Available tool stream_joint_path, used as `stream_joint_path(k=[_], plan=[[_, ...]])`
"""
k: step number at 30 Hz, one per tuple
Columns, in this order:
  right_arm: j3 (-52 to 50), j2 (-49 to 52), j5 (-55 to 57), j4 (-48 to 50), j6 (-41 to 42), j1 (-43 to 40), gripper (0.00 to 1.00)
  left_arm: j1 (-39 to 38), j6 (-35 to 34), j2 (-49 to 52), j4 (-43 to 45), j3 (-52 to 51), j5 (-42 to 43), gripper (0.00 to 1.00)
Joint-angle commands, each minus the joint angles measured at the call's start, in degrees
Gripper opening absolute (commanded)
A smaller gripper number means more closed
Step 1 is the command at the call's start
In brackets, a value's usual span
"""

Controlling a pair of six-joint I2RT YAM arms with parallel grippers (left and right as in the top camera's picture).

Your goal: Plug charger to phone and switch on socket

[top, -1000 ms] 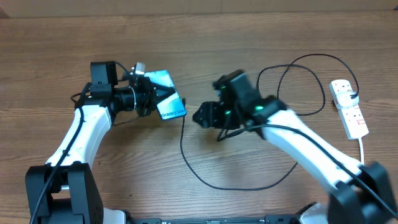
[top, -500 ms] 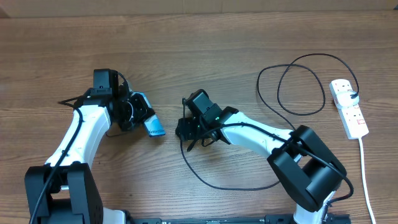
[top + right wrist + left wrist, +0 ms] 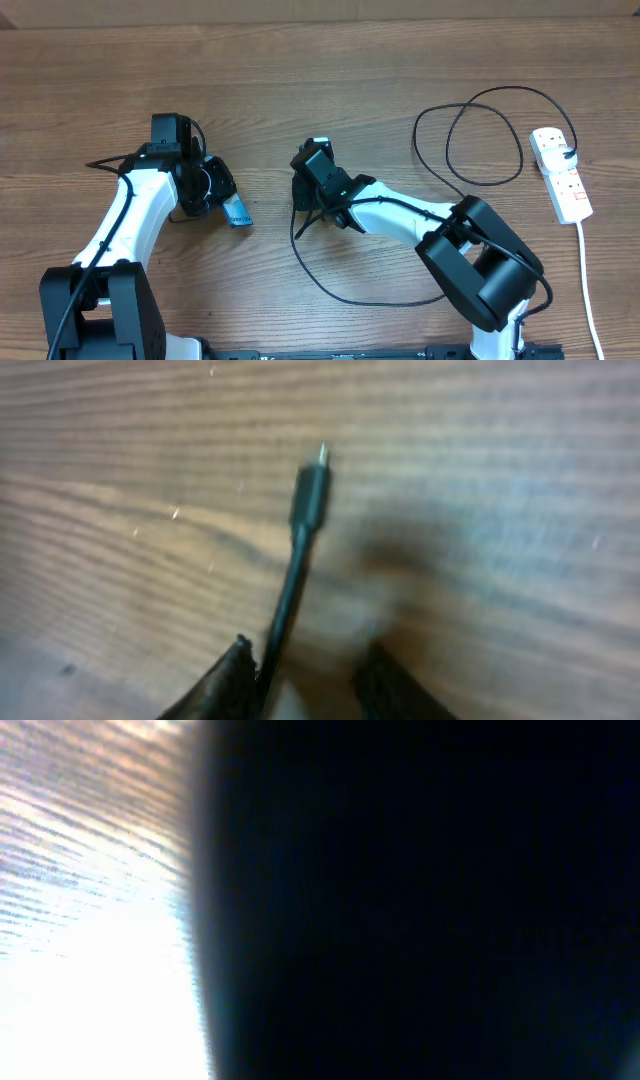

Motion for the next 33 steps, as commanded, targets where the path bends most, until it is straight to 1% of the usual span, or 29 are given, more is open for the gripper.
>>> stream_joint_path(k=[1,5,6,7,8,9,10,12,14,16,18,20,23,29,30,31,32,33], plan=[[0.48,2.69,4.50,2.40,-2.60,0.04,0.28,0.09,2.60,-1.16,-0.52,0.68,-0.35,0.04],[0.50,5.03,2.60,3.32,-2.60,0.24,0.28,0.07,2.58,-1.16,-0.76,0.68,-0.31,0.04],[0.50,5.07,2.86,2.86,-2.69,0.22,0.24,0.07,2.56,-1.16,-0.76,0.68,-0.26,0.04],[0.92,5.05,3.98,1.20,-2.75,0.11,0.11,0.07,2.56,-1.16,-0.94,0.68,-0.09,0.04],[1.53,5.05,4.24,-0.37,-2.71,-0.13,0.05,0.07,2.56,-1.16,-1.09,0.68,-0.11,0.04],[4.39,5.03,4.79,-7.39,-2.32,-1.40,0.04,0.04,2.56,-1.16,-1.46,0.68,-0.11,0.04],[7.67,4.92,4.74,-14.53,-2.27,-2.78,0.04,0.04,2.58,-1.16,-1.90,0.68,-0.11,0.04],[12.41,4.66,3.63,-23.65,-1.16,-5.05,0.04,0.04,2.60,-1.16,-2.29,0.68,-0.13,0.04],[16.83,4.52,2.27,-32.20,-2.05,-7.45,0.04,0.04,2.60,-1.16,-2.45,0.68,-0.13,0.04],[20.06,4.52,0.61,-38.82,-5.14,-9.84,0.04,0.04,2.58,-1.16,-2.40,0.68,-0.11,0.04],[21.20,4.52,-2.54,-42.75,-8.94,-12.04,0.04,0.04,2.56,-1.16,-2.25,0.68,-0.11,0.04],[20.81,4.52,-5.75,-45.33,-10.51,-13.64,0.04,0.04,2.56,-1.16,-2.08,0.68,-0.11,0.04],[19.04,4.52,-8.31,-47.67,-10.49,-14.82,0.04,0.02,2.54,-1.16,-1.70,0.68,-0.09,0.04],[15.19,4.52,-8.39,-46.29,-10.38,-13.66,0.05,0.02,1.95,-1.16,-1.07,0.68,0.15,0.04],[14.84,4.52,-8.37,-45.94,-10.21,-13.33,0.08,0.02,1.95,-1.16,-1.03,0.68,0.33,0.04],[14.56,4.52,-8.37,-45.51,-10.16,-13.11,0.14,0.02,1.95,-1.16,-1.03,0.68,0.35,0.04],[14.38,4.52,-8.24,-45.20,-9.99,-12.98,0.24,0.02,1.95,-1.16,-1.09,0.68,0.35,0.04],[14.32,4.52,-8.17,-44.89,-9.94,-12.94,0.27,0.04,1.97,-1.16,-1.16,0.68,0.35,0.04]])
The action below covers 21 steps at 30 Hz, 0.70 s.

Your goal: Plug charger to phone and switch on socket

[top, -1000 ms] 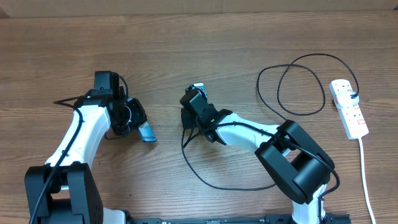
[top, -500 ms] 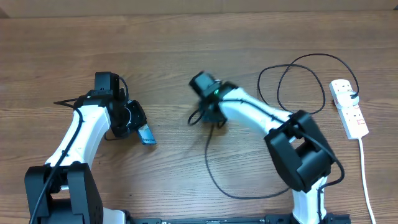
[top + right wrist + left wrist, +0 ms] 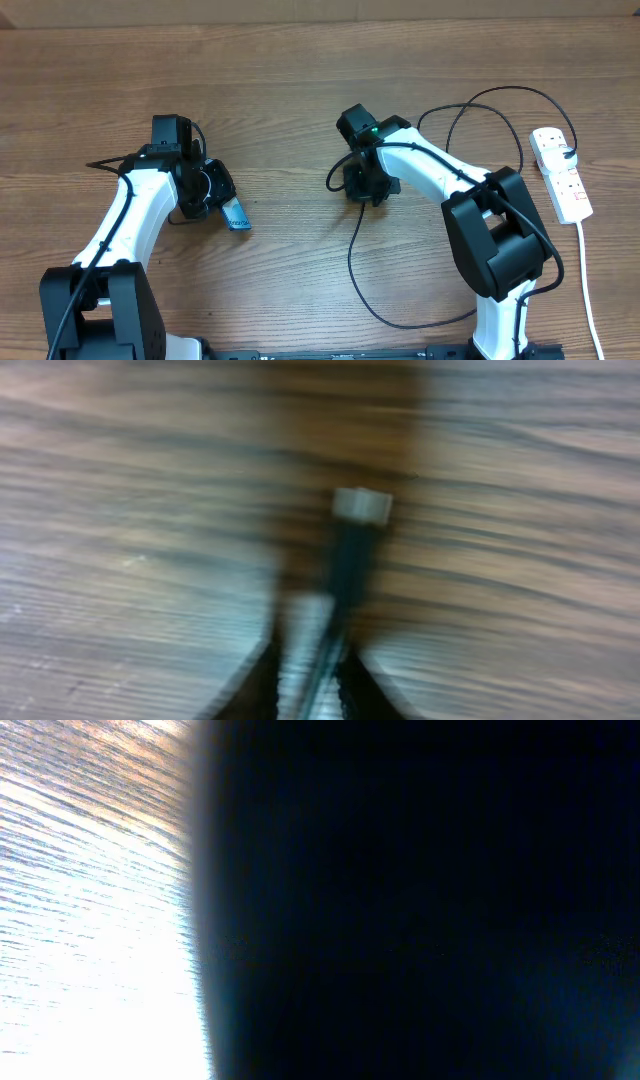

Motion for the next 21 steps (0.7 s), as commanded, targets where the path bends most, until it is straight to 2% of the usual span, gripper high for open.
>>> stream_joint_path(k=[1,14,21], plan=[[-1.64,0.42,-0.17,1.20,0.63,0.79,0.29,0.04,0.72,-1.16,0.04,0.68,0.72,0.04],[-1.64,0.42,8.92,5.46,4.87,0.72,0.33,0.04,0.92,-1.16,-0.07,0.68,0.70,0.04],[-1.64,0.42,6.36,3.48,4.90,0.74,0.27,0.04,1.27,-1.16,-0.17,0.68,0.70,0.04]])
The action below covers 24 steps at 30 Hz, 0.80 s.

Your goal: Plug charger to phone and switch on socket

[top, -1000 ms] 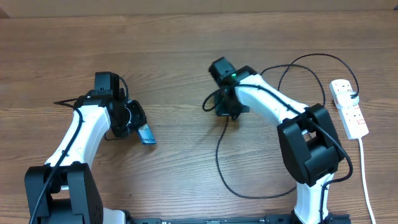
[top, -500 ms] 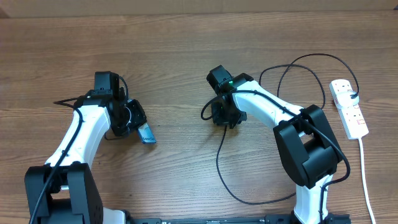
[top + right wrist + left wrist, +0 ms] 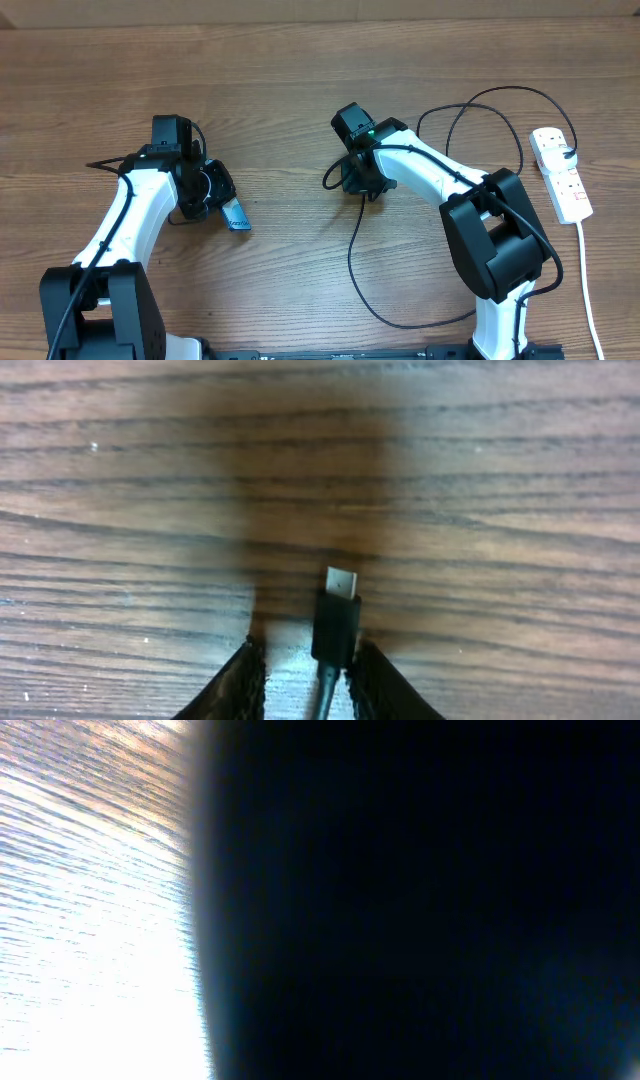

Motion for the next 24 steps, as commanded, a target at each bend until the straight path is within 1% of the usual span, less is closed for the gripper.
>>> stream_joint_path(k=[1,3,8,13,14,15,16,17,19,24], plan=[[-1.40,0.61,0.20,-1.01,0.50,0.07,0.25,0.02,1.33,-1.14,0.09,0.68,0.70,0.04],[-1.42,0.61,0.46,-0.59,0.50,0.04,0.20,0.02,1.33,-1.14,0.15,0.68,0.70,0.04],[-1.42,0.61,1.05,1.64,1.79,-0.72,0.20,0.04,1.33,-1.14,0.31,0.68,0.72,0.04],[-1.42,0.61,1.09,1.68,1.97,-1.07,0.19,0.02,1.38,-1.14,-0.02,0.68,0.72,0.04],[-1.42,0.61,1.09,1.68,1.97,-1.07,0.15,0.04,1.55,-1.14,0.02,0.68,0.72,0.04],[-1.42,0.61,1.09,1.68,1.97,-1.07,0.08,0.04,1.57,-1.14,0.04,0.68,0.72,0.04],[-1.42,0.61,1.07,1.66,1.97,-1.07,0.04,0.04,1.57,-1.14,0.02,0.68,0.74,0.04],[-1.42,0.61,1.07,1.55,1.97,-1.07,0.04,0.02,1.57,-1.14,0.00,0.68,0.83,0.04],[-1.42,0.61,0.13,1.51,1.97,-1.07,0.04,0.02,2.86,-1.14,0.02,0.68,2.91,0.04],[-0.81,0.55,-5.86,-0.68,1.77,-1.62,0.04,0.09,4.11,-1.14,0.00,0.68,12.55,0.04]])
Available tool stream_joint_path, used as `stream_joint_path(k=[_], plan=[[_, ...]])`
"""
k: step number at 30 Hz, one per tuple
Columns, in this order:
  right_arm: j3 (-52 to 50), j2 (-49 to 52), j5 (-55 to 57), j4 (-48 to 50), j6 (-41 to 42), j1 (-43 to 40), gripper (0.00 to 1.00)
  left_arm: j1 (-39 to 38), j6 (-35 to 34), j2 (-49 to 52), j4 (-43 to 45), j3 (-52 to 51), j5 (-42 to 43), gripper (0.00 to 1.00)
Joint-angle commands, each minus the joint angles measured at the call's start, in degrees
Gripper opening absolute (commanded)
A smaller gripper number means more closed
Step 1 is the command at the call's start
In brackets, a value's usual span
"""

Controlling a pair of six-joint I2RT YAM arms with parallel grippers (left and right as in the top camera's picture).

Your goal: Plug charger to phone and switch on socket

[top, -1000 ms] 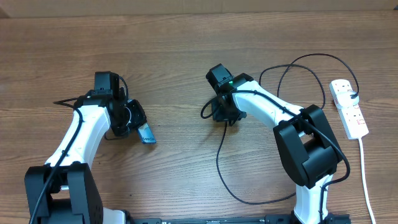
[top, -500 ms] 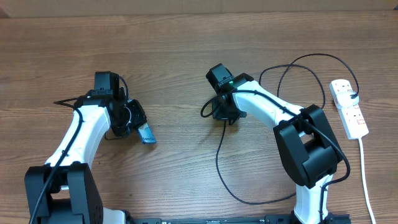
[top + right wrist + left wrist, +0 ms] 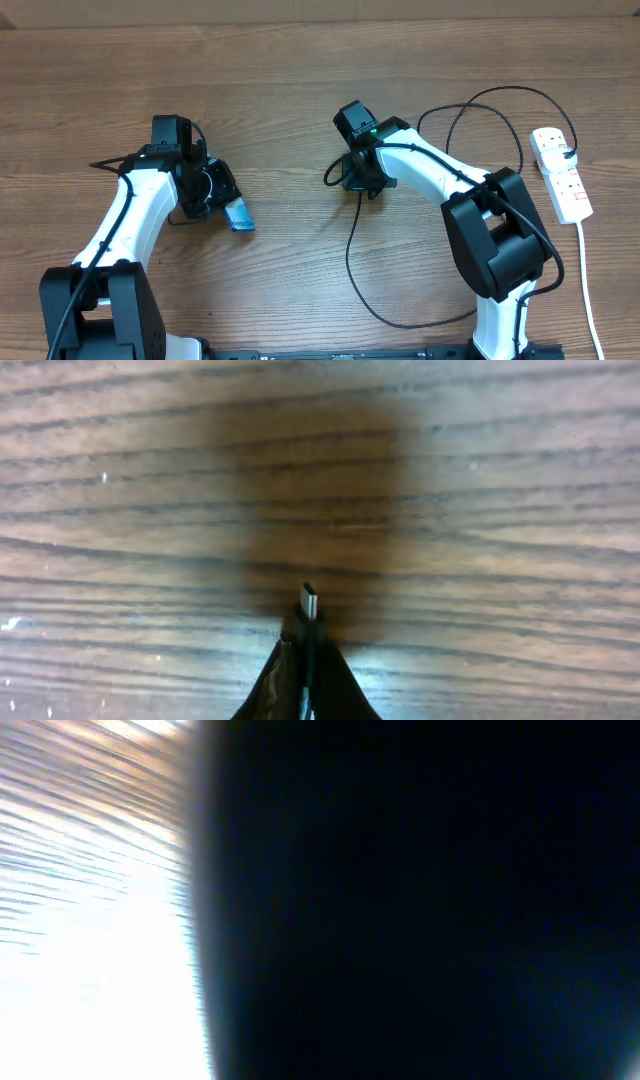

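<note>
My left gripper [image 3: 213,194] is left of centre, shut on the blue phone [image 3: 239,215], whose end sticks out toward the lower right. A dark mass up close fills the left wrist view, hiding its fingers. My right gripper [image 3: 357,180] is at the table's middle, low over the wood. In the right wrist view the right gripper [image 3: 308,650] is shut on the black charger plug [image 3: 309,603], whose metal tip pokes out ahead. The black cable [image 3: 352,262] trails back to the white power strip [image 3: 560,175].
The cable lies in a large loop [image 3: 480,140] between my right arm and the power strip at the right edge. Another bend of it curves along the near side of the wooden table [image 3: 300,80]. The strip's white lead [image 3: 590,290] runs toward the front.
My right gripper's fingers stood apart on either side of the plug; now they are shut on it with only the tip showing. The phone's end has shifted slightly right.
First my right gripper was nearer the left arm, the cable in its jaws and the plug dangling well ahead. Then it was further right, at the table's middle, with the plug between open fingers. Now it grips the plug itself. My left gripper kept the phone throughout.
</note>
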Motion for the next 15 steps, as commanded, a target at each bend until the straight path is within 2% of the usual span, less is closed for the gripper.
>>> stream_joint_path(k=[1,4,8,12,15], plan=[[-0.24,0.37,-5.77,-1.97,-0.57,-1.05,0.04,0.11,2.14,-1.16,0.07,0.68,10.25,0.04],[0.68,-1.66,-13.35,-1.99,-6.21,-1.97,0.04,0.11,2.12,-1.16,0.70,0.68,17.05,0.04],[0.96,-8.46,-28.35,-2.01,-16.11,-3.17,0.04,0.98,2.16,-1.16,5.73,0.70,33.48,0.04],[0.96,-16.17,-40.00,-3.34,-19.85,-4.79,0.04,2.73,0.39,-1.16,18.23,0.70,53.22,0.04],[0.94,-20.61,-47.06,-4.98,-23.85,-5.55,0.04,3.04,-6.84,-1.16,27.82,0.70,58.93,0.04]])
